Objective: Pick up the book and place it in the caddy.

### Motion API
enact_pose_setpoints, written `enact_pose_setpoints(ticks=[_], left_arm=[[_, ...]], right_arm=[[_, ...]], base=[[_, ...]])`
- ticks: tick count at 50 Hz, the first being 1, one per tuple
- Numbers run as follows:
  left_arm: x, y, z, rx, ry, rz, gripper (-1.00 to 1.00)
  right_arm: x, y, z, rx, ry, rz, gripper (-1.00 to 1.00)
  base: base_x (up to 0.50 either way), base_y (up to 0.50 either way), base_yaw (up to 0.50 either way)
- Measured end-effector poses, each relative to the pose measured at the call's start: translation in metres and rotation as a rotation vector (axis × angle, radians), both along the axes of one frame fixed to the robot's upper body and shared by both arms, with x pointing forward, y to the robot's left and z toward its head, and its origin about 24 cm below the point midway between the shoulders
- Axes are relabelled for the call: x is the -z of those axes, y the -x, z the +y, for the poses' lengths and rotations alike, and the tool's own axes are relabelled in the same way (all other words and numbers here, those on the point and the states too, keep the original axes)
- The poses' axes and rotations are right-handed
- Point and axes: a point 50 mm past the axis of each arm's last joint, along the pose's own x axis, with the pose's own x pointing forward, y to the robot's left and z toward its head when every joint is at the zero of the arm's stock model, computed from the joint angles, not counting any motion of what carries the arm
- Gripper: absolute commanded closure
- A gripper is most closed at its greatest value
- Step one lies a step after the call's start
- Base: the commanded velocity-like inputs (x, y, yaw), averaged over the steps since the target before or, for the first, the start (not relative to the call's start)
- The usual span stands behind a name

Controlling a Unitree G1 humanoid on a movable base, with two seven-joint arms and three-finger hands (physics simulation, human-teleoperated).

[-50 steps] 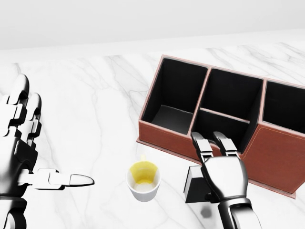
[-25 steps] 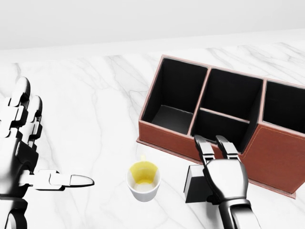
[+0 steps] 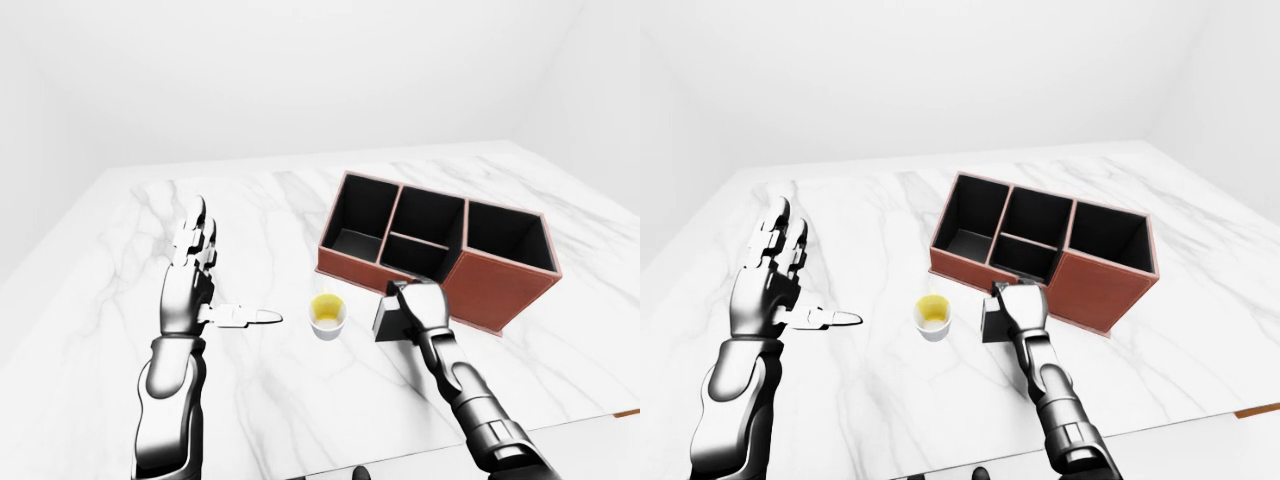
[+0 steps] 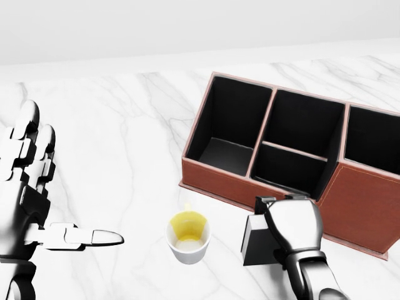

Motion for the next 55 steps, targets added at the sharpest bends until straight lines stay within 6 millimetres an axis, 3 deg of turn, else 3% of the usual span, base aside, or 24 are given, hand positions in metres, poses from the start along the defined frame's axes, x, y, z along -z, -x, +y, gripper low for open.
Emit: enact_pose_setpoints(ticks=[25, 55], left_arm=[[0.007, -0.004, 0.002, -0.005, 0.007, 0.033, -1.00], [0.007, -0.004, 0.003, -0.012, 0.005, 0.034, -1.00]], right_arm=[[-0.001, 0.008, -0.002, 0.014, -0.048, 0.035, 1.00], [-0.043, 0.018, 0.001, -0.007, -0.117, 0.019, 1.00]], base=[[0.00, 0.00, 0.00], [0.00, 0.00, 0.00]])
